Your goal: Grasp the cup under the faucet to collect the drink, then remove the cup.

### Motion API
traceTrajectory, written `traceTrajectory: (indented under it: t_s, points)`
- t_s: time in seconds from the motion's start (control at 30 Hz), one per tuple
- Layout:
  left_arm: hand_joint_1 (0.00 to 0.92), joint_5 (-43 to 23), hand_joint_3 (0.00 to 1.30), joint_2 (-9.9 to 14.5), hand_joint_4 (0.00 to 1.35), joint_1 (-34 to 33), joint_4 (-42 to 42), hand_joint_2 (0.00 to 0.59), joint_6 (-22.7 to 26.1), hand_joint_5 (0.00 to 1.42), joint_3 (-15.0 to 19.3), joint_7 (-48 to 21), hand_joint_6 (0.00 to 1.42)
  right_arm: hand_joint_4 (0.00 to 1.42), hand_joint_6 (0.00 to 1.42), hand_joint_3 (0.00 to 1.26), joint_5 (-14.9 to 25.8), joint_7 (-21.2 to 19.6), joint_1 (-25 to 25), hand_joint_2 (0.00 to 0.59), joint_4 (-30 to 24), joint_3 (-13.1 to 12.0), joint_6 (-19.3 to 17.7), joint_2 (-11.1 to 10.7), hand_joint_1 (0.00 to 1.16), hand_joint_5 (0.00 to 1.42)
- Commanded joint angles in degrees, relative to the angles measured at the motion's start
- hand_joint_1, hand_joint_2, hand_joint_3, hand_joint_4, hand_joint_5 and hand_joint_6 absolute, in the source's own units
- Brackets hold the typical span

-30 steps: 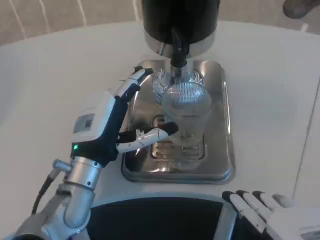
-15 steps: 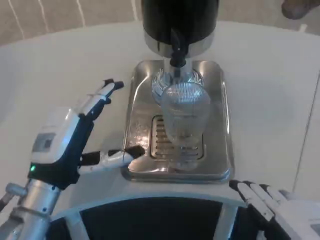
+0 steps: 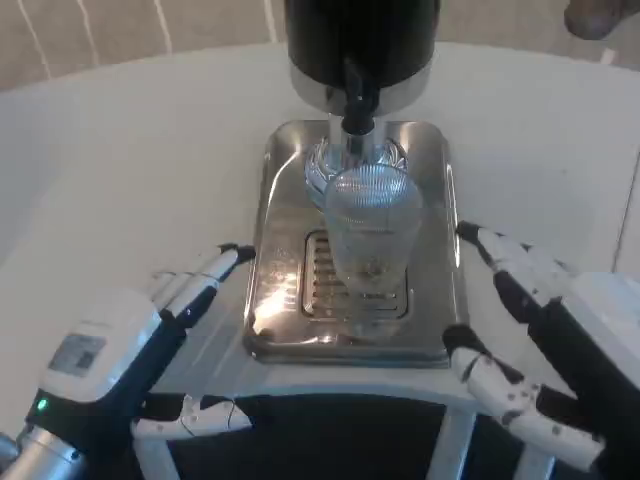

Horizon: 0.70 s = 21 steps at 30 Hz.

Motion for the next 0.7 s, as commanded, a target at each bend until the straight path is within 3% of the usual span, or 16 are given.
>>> traceTrajectory:
  t_s: [0.03, 0.3, 0.43, 0.7]
  points:
    - [0.112, 1.0, 0.03, 1.7, 0.00, 4.1, -4.3, 0.070, 1.0, 0.00, 0.9, -3.6, 0.12, 0.00, 0.00, 0.00, 1.2, 1.1, -5.2, 0.531, -0.8, 0.3, 7.6, 6.7, 0.02, 0.00]
    - [0.111, 1.0, 0.00, 2.1, 0.00, 7.3, -8.6, 0.071, 2.4, 0.00, 2.3, -8.1, 0.05, 0.00, 0.00, 0.00, 2.1, -2.5, -12.6, 0.585, -0.8, 5.8, 18.7, 4.9, 0.01, 0.00]
    - [0.111, 0.9, 0.00, 1.8, 0.00, 8.0, -9.6, 0.071, 3.5, 0.00, 2.8, -9.4, 0.05, 0.00, 0.00, 0.00, 4.0, -6.0, -15.3, 0.586, 0.5, 9.1, 23.7, 3.3, 0.11, 0.00]
    - [0.111, 0.5, 0.00, 1.5, 0.00, 9.5, -11.5, 0.071, 4.9, 0.00, 3.3, -11.1, 0.05, 0.00, 0.00, 0.00, 10.7, -13.6, -21.9, 0.586, 8.1, 9.6, 27.9, -0.4, 0.17, 0.00]
